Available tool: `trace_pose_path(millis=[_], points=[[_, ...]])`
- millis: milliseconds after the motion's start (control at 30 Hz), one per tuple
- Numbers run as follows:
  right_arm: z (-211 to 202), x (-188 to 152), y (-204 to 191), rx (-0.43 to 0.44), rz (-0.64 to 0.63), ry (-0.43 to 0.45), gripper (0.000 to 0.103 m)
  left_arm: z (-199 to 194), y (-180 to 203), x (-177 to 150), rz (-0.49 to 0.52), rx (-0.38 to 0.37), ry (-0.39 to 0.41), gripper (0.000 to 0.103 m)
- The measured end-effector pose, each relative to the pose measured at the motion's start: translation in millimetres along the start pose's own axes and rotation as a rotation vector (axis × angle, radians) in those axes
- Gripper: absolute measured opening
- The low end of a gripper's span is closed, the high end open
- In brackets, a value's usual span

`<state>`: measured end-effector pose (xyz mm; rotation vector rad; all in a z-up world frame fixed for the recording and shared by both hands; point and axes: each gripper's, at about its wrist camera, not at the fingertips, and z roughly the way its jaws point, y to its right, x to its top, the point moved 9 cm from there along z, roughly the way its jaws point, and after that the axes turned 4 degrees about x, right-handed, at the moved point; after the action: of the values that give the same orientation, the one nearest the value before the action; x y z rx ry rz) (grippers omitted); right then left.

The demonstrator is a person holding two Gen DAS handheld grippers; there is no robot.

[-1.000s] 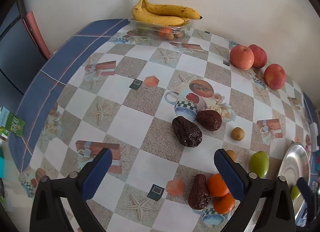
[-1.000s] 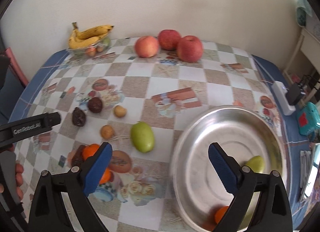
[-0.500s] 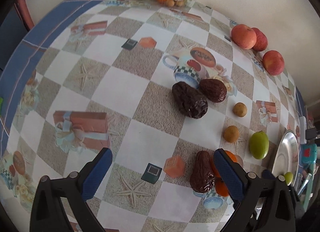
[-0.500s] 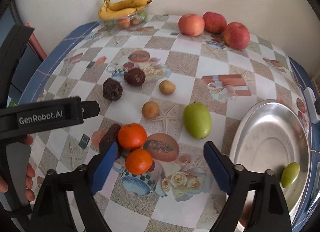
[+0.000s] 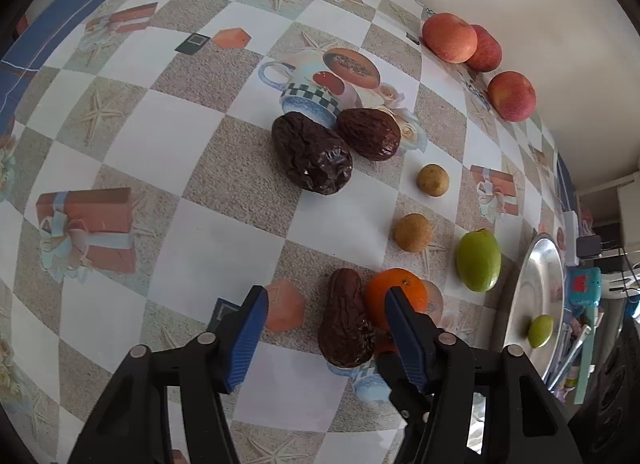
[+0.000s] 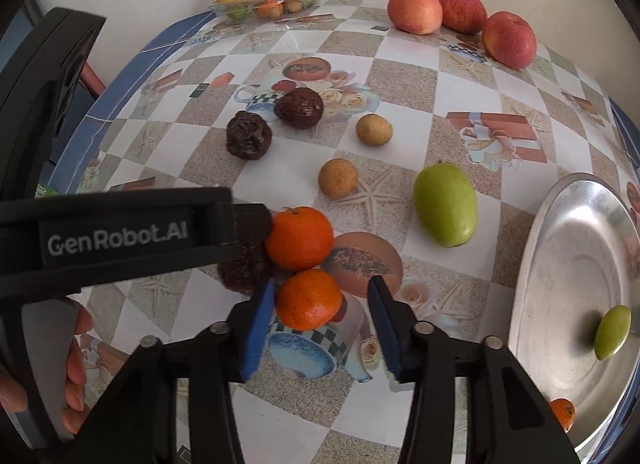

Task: Organize fruits
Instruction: 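Move both open tools back toward the fruit cluster on the table, then grasp a tangerine with the right tool while the left tool grasps a brown date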

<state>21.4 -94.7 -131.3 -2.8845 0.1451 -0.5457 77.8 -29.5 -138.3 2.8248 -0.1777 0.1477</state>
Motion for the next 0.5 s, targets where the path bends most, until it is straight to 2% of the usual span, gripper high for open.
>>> trace_pose_path(millis=[133,300,500], points=[[3,-2,-8,0.017,-0.019,-0.016,0.037,1,0,-1,-0.032,-0.043,-0.016,0.056],[3,-2,-9,0.004,-0.031,-0.020,0.036,-1,-2,-3,-0.063,-0.076,-0.025,0.050],[0,-1,9,-0.035,0.024,-0.015,0.035,-3,-6,-5,-0.079,-0.076,-0.026,0.050]])
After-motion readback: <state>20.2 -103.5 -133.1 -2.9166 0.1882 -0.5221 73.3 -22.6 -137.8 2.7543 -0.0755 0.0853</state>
